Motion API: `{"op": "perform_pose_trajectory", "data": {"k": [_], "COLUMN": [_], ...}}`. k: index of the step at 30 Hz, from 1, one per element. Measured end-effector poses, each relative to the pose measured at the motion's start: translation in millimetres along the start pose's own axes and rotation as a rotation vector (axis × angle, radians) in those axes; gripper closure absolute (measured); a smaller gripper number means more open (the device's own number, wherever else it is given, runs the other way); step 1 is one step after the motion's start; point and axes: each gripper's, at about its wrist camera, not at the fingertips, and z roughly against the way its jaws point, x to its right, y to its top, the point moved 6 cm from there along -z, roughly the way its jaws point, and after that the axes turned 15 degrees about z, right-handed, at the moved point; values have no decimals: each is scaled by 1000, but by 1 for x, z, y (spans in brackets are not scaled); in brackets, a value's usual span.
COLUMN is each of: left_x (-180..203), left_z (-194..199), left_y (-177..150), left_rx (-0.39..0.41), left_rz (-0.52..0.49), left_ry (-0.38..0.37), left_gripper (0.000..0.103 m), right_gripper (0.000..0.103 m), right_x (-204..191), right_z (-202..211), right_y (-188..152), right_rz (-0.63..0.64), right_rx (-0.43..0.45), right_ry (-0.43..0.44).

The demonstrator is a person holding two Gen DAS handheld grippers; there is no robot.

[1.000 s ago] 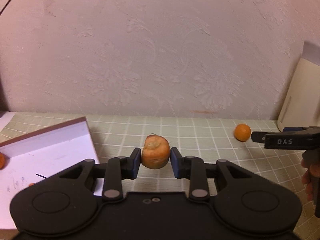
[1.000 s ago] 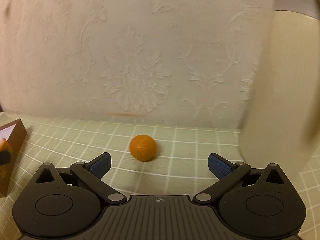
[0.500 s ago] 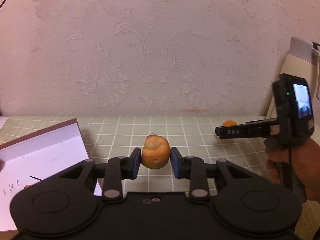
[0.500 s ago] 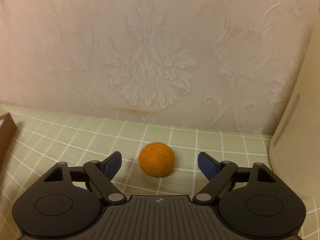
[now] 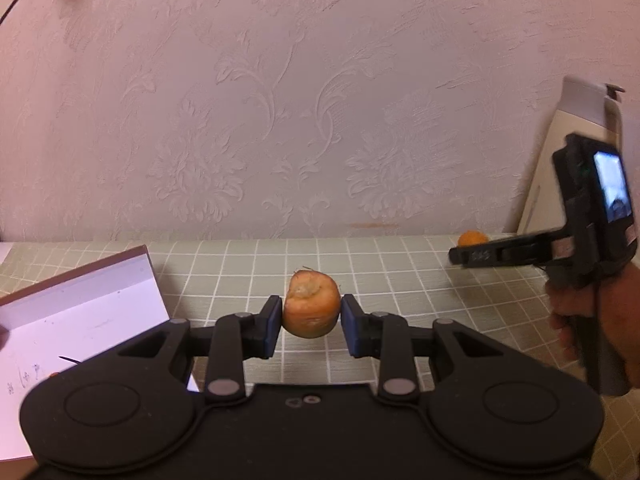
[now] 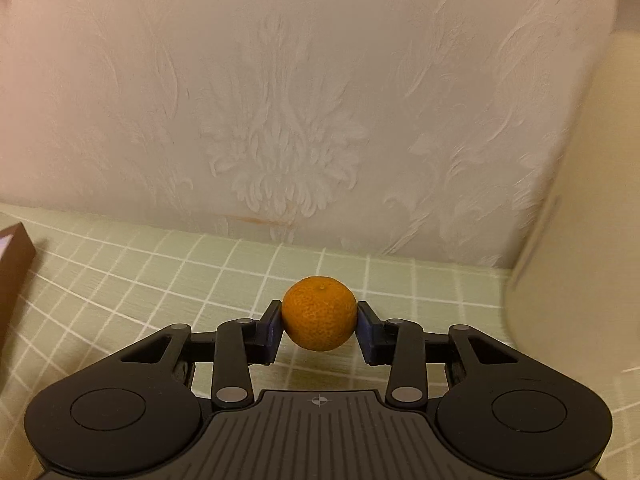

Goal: Organize fruits
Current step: 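Carry both oranges over the white box and open both tools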

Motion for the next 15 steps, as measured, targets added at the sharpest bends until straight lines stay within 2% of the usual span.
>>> {"op": "perform_pose_trajectory", "data": {"k": [10, 15], "left_x": [-15, -23], "left_z": [34, 57], "left_y": [2, -5], "left_rx": [34, 41], "left_rz": [-10, 3], "left_ry": [27, 38], "left_gripper": [81, 81], "right_gripper": [64, 64], "right_x": [9, -2], "right_z": [75, 116], "right_y": [13, 5], "right_rz": [48, 85], "right_rx": [64, 76], "right_ry": [-36, -29]}}
